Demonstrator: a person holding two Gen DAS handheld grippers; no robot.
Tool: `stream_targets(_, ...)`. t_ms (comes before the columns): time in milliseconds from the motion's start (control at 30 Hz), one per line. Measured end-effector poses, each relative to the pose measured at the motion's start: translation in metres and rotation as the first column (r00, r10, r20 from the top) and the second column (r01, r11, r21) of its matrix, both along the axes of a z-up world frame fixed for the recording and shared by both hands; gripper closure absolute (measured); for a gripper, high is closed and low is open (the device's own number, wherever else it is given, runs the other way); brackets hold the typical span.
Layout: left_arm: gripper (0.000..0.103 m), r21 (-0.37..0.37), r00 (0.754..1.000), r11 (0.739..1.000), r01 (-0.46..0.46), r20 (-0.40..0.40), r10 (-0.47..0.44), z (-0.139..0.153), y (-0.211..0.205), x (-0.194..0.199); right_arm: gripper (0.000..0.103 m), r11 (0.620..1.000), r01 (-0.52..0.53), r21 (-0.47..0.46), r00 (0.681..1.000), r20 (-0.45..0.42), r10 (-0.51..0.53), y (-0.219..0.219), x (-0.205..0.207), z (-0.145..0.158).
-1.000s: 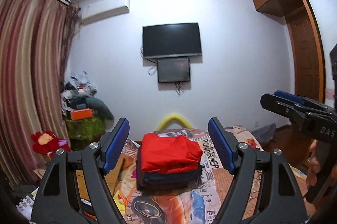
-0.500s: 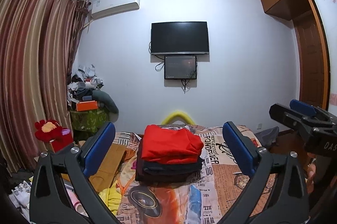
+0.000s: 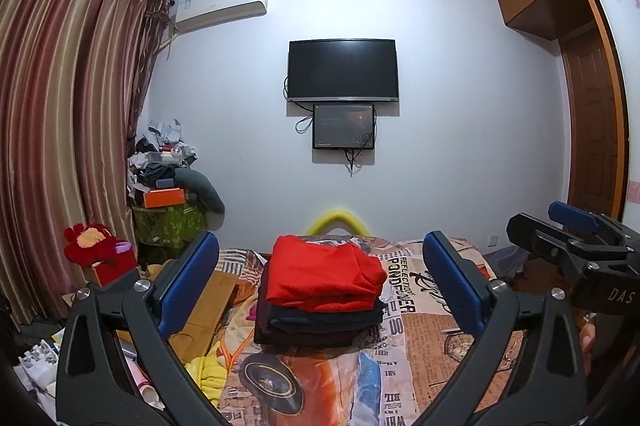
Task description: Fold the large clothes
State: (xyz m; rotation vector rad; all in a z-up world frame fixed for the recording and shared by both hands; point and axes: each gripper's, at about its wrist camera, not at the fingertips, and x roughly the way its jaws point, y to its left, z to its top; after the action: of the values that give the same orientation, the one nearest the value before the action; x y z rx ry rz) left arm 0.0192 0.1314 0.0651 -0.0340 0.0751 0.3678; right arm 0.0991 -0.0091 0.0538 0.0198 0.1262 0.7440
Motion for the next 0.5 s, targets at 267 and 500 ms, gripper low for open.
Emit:
stream_targets(267, 0.000, -0.016, 1.000, 1.000, -0.003, -0.003, 0.003, -0.0004, 0.0039, 0.0011, 0.000, 1.000, -0.008, 0.011, 1.000, -0.009, 0.008, -0.0022, -0.0031, 0.0006)
stream_targets(500, 0.000, -0.005, 1.000, 1.000, -0.011, -0.009, 0.011, -0.0015, 0.0035, 0.0031, 0.000, 1.000, -0.012, 0.002, 1.000, -0.018, 0.012, -0.0019, -0.0041, 0.0004)
